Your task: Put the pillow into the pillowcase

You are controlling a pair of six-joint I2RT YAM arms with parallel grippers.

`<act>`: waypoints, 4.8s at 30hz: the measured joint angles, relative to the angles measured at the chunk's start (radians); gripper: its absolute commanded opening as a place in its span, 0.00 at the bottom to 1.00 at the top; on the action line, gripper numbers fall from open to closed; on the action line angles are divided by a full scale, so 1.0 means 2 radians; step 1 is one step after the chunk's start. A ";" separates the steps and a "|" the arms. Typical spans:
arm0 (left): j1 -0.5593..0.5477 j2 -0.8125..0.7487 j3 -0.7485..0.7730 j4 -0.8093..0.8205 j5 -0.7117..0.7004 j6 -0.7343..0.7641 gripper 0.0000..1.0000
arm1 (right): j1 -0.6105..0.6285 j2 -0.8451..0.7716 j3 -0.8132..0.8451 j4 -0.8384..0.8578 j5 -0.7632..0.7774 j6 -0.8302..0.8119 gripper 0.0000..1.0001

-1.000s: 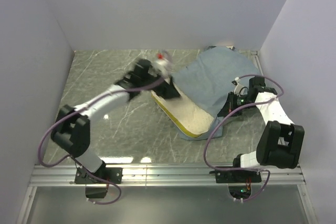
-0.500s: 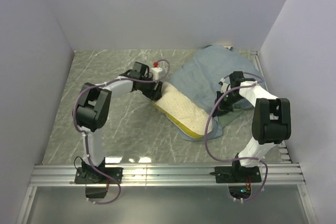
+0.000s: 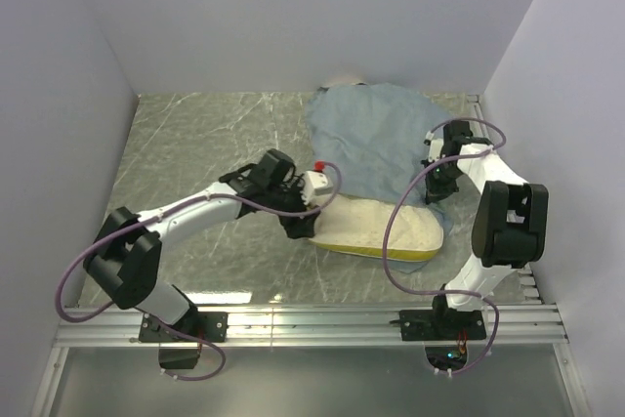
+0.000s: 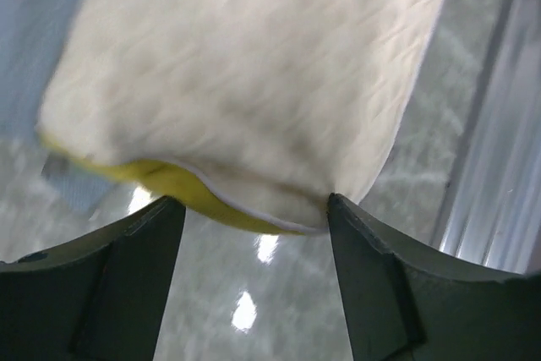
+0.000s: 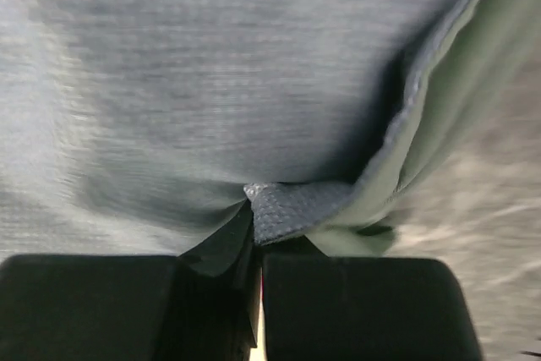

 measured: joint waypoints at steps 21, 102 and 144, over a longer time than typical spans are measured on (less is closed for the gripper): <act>0.128 0.174 0.098 -0.009 0.064 0.082 0.84 | -0.031 0.036 0.002 0.020 0.009 -0.040 0.00; 0.168 0.090 -0.028 -0.062 0.044 -0.067 0.54 | 0.162 0.072 0.027 -0.029 -0.027 -0.067 0.00; 0.298 -0.035 -0.039 -0.157 0.206 0.297 0.99 | 0.233 -0.382 -0.075 -0.079 0.001 -0.225 0.99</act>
